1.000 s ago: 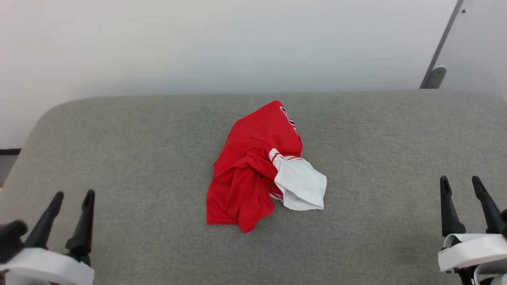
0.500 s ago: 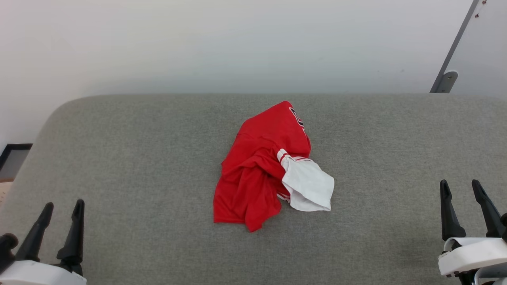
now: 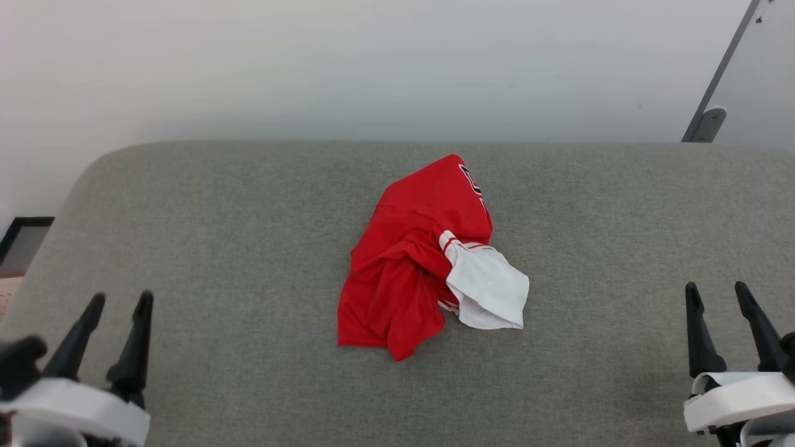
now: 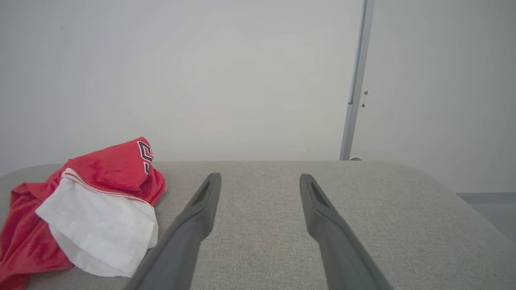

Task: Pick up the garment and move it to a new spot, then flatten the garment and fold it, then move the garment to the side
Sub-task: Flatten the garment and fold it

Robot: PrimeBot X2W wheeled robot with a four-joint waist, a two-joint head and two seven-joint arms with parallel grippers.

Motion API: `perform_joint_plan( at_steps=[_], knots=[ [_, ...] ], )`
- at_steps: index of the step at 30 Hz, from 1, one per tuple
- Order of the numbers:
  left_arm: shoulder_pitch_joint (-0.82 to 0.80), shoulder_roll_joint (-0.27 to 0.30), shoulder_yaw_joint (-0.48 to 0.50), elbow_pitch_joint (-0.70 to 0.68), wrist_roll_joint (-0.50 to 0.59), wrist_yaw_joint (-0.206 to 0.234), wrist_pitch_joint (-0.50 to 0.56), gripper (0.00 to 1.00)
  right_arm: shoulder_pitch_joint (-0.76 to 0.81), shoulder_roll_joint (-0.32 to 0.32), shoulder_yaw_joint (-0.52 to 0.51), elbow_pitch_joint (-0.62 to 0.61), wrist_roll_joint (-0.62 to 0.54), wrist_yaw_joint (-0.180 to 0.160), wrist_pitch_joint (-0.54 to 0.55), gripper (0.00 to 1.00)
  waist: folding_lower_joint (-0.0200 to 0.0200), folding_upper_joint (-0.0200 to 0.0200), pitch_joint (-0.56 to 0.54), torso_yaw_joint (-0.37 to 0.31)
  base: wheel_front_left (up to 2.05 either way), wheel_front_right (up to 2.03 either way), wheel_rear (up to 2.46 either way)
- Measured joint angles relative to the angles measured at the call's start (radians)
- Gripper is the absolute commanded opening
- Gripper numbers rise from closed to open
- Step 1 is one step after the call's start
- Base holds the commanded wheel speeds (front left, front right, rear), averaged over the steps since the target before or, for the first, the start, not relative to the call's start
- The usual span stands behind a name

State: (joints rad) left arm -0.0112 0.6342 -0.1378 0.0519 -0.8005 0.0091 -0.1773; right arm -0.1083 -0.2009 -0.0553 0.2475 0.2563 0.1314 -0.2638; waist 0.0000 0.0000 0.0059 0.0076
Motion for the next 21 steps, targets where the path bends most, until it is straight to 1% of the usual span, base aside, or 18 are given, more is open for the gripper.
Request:
perform_joint_plan(
  at_steps=[2, 6, 12, 15, 18, 21],
  knots=[
    [-0.025, 0.009, -0.012, -0.02, 0.002, 0.004, 0.03, 1.0, -0.005, -0.003, 0.014, 0.003, 0.009, 0.0, 0.0, 1.0, 0.0, 0.0, 0.005, -0.003, 0.0, 0.0, 0.0],
    [-0.071, 0.013, -0.04, -0.058, -0.015, 0.016, 0.125, 1.0, -0.023, 0.001, 0.034, 0.005, 0.009, 0.0, 0.0, 1.0, 0.0, 0.0, 0.015, -0.011, 0.0, 0.0, 0.0],
    [-0.207, 0.019, -0.124, -0.125, -0.024, 0.042, 0.321, 1.0, -0.041, 0.011, 0.052, 0.005, 0.007, 0.0, 0.0, 1.0, 0.0, 0.0, 0.031, -0.032, 0.0, 0.0, 0.0],
    [-0.287, 0.019, -0.172, -0.136, -0.022, 0.05, 0.423, 1.0, -0.052, 0.016, 0.057, 0.008, 0.008, 0.0, 0.0, 1.0, 0.0, 0.0, 0.039, -0.05, 0.0, 0.0, 0.0],
    [-0.371, -0.001, -0.226, -0.142, -0.019, 0.044, 0.513, 1.0, -0.064, 0.021, 0.06, 0.012, 0.008, 0.0, 0.0, 1.0, 0.0, 0.0, 0.048, -0.072, 0.0, 0.0, 0.0],
    [-0.448, -0.026, -0.27, -0.136, -0.021, 0.032, 0.579, 1.0, -0.076, 0.026, 0.066, 0.015, 0.01, 0.0, 0.0, 1.0, 0.0, 0.0, 0.058, -0.096, 0.0, 0.0, 0.0]
  ],
)
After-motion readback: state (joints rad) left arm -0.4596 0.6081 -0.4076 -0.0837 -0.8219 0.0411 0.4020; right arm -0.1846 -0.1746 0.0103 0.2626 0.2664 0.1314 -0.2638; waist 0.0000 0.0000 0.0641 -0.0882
